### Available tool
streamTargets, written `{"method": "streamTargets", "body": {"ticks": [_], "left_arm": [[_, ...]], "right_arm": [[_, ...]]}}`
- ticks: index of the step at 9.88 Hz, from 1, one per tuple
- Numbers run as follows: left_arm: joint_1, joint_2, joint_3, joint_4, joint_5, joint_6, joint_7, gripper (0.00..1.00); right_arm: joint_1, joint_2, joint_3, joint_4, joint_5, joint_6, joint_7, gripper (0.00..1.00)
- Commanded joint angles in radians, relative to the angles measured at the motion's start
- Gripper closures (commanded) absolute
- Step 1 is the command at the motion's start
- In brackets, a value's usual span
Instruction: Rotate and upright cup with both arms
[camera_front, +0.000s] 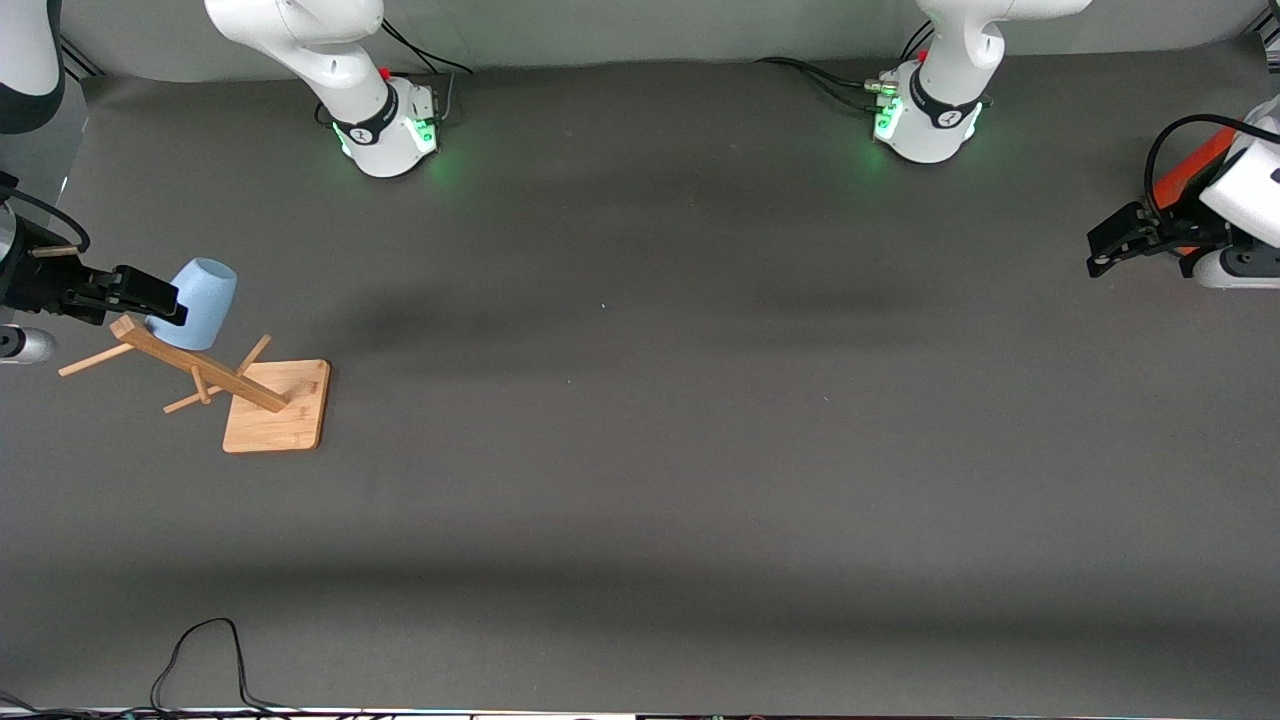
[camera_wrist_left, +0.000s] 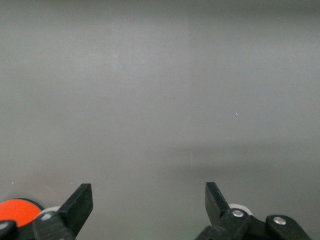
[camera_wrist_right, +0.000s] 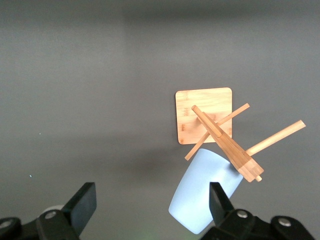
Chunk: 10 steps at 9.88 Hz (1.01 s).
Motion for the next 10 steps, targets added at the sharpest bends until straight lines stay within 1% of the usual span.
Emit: {"method": "streamTargets", "body": {"ticks": [1,7,8,10], "left_arm": [[0.004,0.003,-0.004,0.017,0.011,-0.019,0.014,0.0],[0.004,0.003,-0.008,0.031,0.006,-0.024,0.011,0.0],[0.001,0.002,-0.008,0.031,0.006,-0.024,0.006,0.0],[-0.005,0.003,-0.01,0.042,0.006,-0.008,0.012,0.0]], "right_arm": [[0.007,-0.019,-0.001,-0.018,-0.021,0.013,-0.023,0.0],[0.007,-0.016,0.0,-0.021,-0.021,0.003,-0.027,0.0],[0.004,-0.054,-0.009,-0.059,-0.023,0.003,-0.033,0.0],[0.002,-0.176,-0.073,-0.217,-0.023,0.073,-0.081,0.0]]}}
